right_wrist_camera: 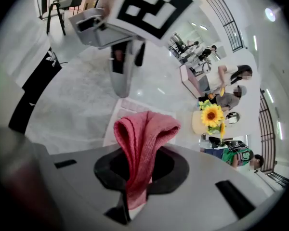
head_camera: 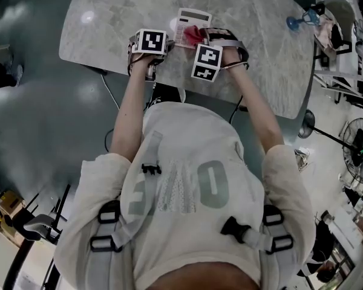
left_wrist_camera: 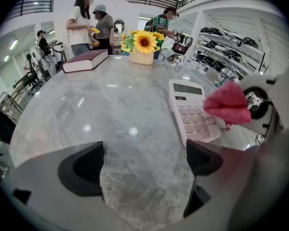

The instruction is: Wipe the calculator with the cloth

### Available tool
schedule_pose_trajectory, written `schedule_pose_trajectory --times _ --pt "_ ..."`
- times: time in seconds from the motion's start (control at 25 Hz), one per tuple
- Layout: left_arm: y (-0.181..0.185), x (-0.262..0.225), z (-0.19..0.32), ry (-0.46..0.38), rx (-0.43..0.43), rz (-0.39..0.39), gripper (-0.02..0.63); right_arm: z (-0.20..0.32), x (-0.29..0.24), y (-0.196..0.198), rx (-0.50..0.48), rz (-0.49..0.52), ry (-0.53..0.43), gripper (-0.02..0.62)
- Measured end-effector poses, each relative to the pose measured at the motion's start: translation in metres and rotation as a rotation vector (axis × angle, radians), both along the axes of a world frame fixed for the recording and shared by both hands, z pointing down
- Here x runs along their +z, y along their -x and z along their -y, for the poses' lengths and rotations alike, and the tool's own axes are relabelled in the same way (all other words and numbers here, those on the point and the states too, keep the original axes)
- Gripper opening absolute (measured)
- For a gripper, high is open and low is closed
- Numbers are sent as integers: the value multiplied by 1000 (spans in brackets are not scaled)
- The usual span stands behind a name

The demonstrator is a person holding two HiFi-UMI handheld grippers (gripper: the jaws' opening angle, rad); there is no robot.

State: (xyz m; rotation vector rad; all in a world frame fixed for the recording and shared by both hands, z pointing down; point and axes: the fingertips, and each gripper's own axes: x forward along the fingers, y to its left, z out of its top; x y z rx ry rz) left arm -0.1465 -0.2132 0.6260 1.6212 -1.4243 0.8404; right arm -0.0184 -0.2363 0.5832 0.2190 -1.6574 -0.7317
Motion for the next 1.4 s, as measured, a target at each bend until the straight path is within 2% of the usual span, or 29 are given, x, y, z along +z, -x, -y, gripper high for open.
schedule_pose_trajectory --times 0.2,0.4,0.64,1.16,1.4 --pt "-4 -4 0 -8 1 -8 522 57 -33 24 30 24 -81 55" --pt "-5 0 1 -3 -1 -8 522 85 -29 41 11 -17 -98 55" --pt "1 0 1 0 -1 -10 522 90 -6 55 -6 -78 -83 55" --pt "6 -1 -1 -25 3 -14 522 83 -5 60 3 -72 -123 55" --pt "3 -3 -1 -50 0 -13 520 69 2 56 -24 -84 -89 55"
